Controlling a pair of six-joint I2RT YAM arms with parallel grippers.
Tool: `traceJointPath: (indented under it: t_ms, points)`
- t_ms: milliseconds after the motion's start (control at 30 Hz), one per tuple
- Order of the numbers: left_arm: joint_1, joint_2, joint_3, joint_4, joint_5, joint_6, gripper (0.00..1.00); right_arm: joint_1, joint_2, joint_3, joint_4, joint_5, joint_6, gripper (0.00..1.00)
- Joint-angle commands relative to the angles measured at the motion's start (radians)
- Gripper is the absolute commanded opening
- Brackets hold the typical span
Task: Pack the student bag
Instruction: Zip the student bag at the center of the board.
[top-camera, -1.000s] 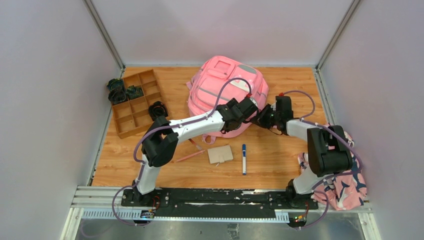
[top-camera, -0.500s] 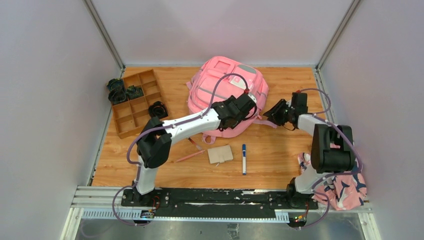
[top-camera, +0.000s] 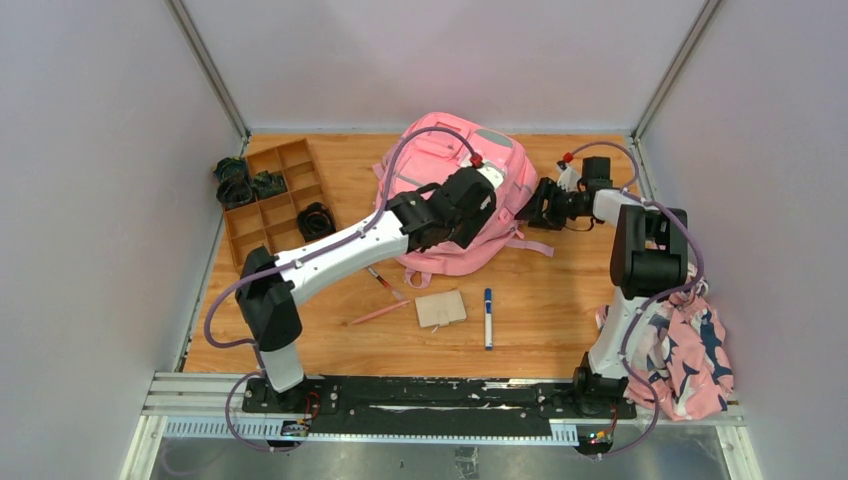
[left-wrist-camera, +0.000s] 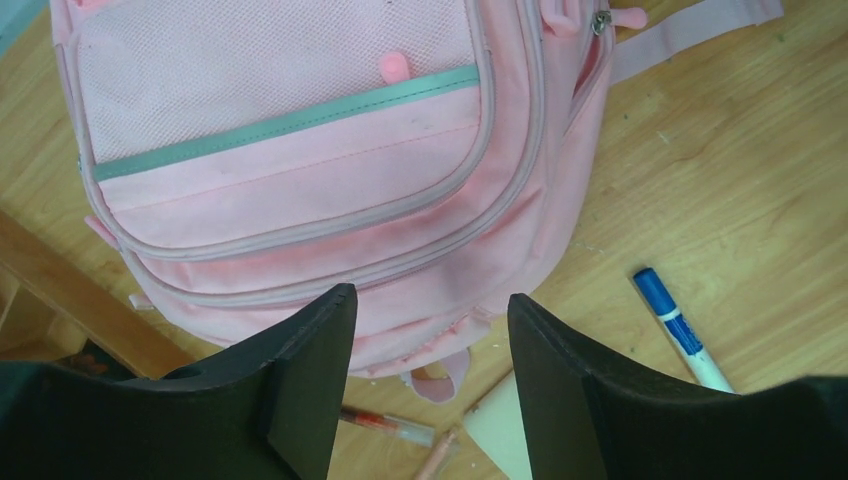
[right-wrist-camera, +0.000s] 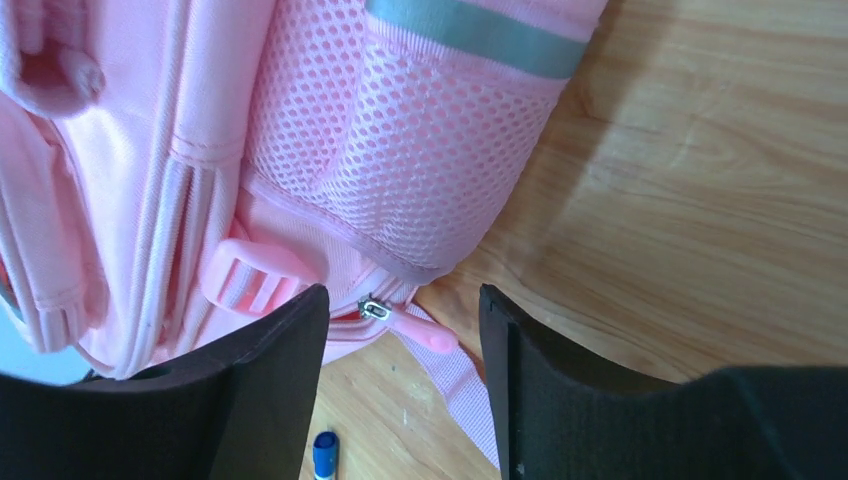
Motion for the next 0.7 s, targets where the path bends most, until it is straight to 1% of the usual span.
traceJointPath:
  t_ms: [0, 167, 267, 400, 500, 667]
  points:
    - [0.039, -0.051, -0.038, -0.023, 0.091, -0.053, 0.63, -0.017, 0.051, 0.036, -0.141, -0.137, -0.16, 0.62]
    - [0.094, -0.086, -0.108, -0.006, 0.123, -0.112, 0.63, -0.017, 0.078, 0.001, -0.112, -0.199, -0.163, 0.62]
    - [0.112, -0.112, -0.159, 0.02, 0.139, -0.125, 0.63, -0.017, 0.073, -0.018, -0.097, -0.243, -0.171, 0.59]
    - [0.115, -0.124, -0.181, 0.021, 0.147, -0.126, 0.63, -0.017, 0.056, -0.026, -0.095, -0.257, -0.175, 0.46]
    - [0.115, -0.122, -0.181, 0.023, 0.129, -0.122, 0.62, -0.017, 0.038, -0.038, -0.105, -0.215, -0.179, 0.39]
    - [0.12, -0.095, -0.15, 0.001, 0.116, -0.101, 0.62, -0.019, 0.025, -0.061, -0.104, -0.173, -0.177, 0.23]
